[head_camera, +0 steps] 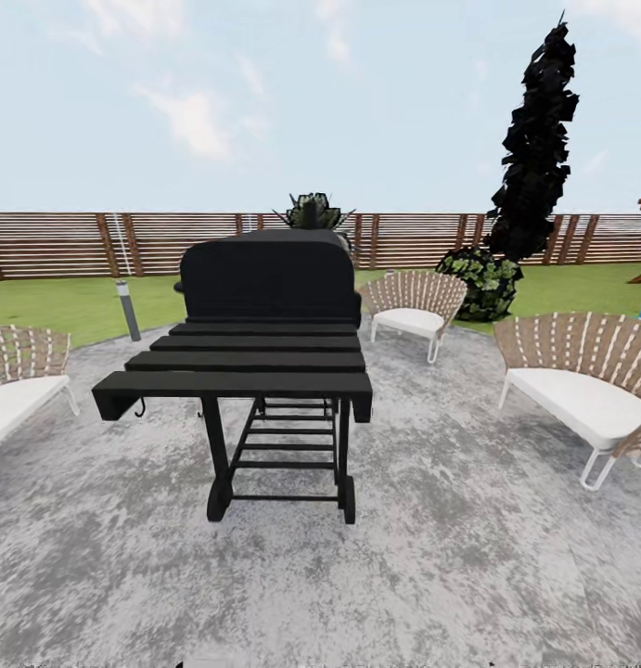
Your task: In the garden, pick up the pesticide atomizer on the floor and spray pesticide onto both trees until each tree trunk is fully covered.
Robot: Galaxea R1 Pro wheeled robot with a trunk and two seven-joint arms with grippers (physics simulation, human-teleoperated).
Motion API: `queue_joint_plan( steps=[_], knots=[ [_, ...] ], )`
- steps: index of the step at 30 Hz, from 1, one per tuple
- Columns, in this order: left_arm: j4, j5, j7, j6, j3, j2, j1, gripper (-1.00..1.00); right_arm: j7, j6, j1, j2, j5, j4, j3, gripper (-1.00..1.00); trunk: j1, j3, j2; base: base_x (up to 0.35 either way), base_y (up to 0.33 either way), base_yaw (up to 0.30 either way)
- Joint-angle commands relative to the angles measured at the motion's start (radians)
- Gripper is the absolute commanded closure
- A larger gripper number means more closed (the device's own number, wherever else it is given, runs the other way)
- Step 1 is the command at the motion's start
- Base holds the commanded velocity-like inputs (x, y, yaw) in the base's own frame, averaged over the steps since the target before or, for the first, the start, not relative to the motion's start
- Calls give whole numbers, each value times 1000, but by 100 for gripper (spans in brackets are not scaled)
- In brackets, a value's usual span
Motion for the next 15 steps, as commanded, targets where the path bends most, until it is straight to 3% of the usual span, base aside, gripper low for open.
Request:
queue_joint_plan(
  steps=[1, 10, 15],
  knots=[
    [1, -11, 6, -3, 5, 0, -1, -100, -9, 0, -1, -1, 1, 0, 8, -100, -1, -1, -1, -303, -118, -1],
    [1, -11, 6, -3, 5, 0, -1, -100, -11, 0, -1, -1, 2, 0, 7, -100, -1, -1, -1, -318, 14, 13],
    [1, -11, 6, -3, 4, 0, -1, -100, -11, 0, -1, -1, 2, 0, 7, -100, -1, -3, -1, -332, 99, 186]
  ],
)
